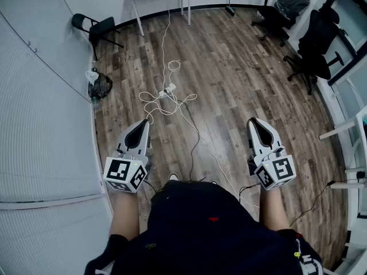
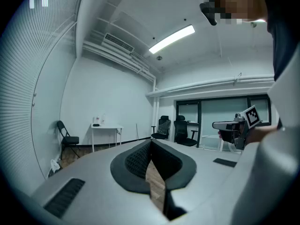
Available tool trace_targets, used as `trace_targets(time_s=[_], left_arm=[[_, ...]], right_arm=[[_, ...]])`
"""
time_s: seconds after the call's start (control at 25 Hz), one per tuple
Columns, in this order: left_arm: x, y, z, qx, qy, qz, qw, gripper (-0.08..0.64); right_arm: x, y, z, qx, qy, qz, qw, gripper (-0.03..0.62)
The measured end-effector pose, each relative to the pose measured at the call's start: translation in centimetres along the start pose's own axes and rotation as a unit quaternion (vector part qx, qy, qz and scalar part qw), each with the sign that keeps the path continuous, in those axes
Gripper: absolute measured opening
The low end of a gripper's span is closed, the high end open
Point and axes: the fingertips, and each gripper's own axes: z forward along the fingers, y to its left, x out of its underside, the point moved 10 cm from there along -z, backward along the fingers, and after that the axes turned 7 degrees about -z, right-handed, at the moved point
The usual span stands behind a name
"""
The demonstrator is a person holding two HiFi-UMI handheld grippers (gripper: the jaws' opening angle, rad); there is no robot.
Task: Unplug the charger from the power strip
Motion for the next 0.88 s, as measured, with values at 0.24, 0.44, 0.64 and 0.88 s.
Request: trace_targets(time_s=[0.24,0.44,0.64,0.88], left_arm=[[0.8,-0.3,-0.6,0.002,0.004,-0.007,1.0000,0.020],[1.1,-0.1,-1.1,-0.001,0.012,-0.013,0.9998,0.020],[1.5,0.6,-2.1,-0.005,0.010,-0.018,0.9998,0.020],[2.3,3.0,-2.9,-0.009,0.019,-0.031,0.9993,0.020]], right_arm=[[0.7,0.6,-0.4,-0.006,0.008,0.001,1.000,0.040],[0.8,1.3,0.0,-0.011,0.014,0.004,1.000,0.040],[1.3,2.2,0.5,-0.015,0.010,0.026,1.000,0.041],[2.1,4.4,2.4,-0.022,0.037,0.033,0.999,0.041]])
